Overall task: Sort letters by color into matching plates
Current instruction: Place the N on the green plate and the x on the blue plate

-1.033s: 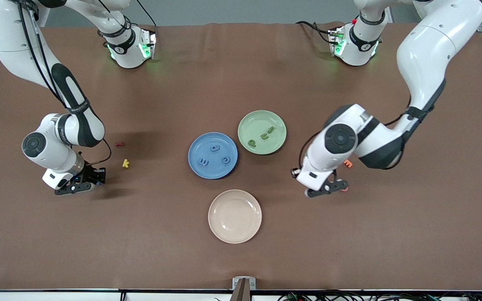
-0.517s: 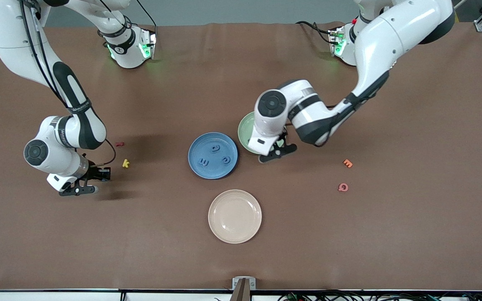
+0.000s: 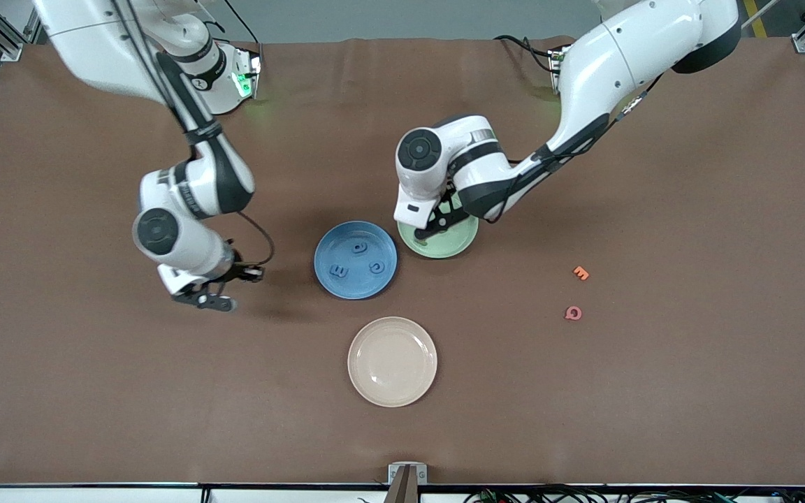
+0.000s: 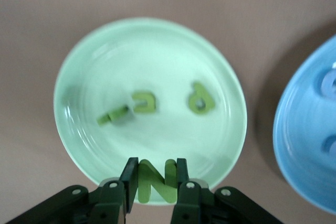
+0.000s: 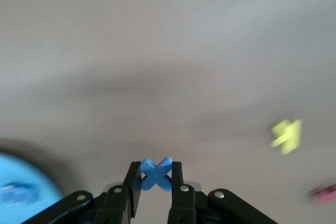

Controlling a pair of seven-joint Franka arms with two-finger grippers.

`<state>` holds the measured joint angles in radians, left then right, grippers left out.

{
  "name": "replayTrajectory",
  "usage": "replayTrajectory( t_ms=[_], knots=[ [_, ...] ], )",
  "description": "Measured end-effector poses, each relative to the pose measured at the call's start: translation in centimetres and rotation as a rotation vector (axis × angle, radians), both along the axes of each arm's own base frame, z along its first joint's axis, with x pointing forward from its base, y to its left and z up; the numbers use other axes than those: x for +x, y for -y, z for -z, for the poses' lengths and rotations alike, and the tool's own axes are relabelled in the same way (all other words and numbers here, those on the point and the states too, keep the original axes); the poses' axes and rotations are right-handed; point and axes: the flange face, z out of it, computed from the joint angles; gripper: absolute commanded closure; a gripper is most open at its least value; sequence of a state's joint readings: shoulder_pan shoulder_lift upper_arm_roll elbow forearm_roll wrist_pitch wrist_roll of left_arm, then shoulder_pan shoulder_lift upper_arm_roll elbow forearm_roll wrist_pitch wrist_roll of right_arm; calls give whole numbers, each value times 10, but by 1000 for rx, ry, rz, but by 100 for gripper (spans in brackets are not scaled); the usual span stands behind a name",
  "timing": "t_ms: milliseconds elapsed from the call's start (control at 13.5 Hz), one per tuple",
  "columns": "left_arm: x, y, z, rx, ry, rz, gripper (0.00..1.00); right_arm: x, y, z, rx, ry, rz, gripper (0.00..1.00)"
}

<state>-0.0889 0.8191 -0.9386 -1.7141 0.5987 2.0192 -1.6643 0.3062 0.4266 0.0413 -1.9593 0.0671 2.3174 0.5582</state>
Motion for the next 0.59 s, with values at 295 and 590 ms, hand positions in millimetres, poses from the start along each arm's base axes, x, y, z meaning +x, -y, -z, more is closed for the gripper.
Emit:
replayTrajectory(
  t_ms=[295, 590],
  knots=[
    [-6, 0, 6, 3, -3, -12, 38, -36, -94, 0, 22, 58, 113, 100],
    [5, -6, 6, -12, 3, -45, 0, -53, -131, 31, 39, 87, 175, 100]
  ],
)
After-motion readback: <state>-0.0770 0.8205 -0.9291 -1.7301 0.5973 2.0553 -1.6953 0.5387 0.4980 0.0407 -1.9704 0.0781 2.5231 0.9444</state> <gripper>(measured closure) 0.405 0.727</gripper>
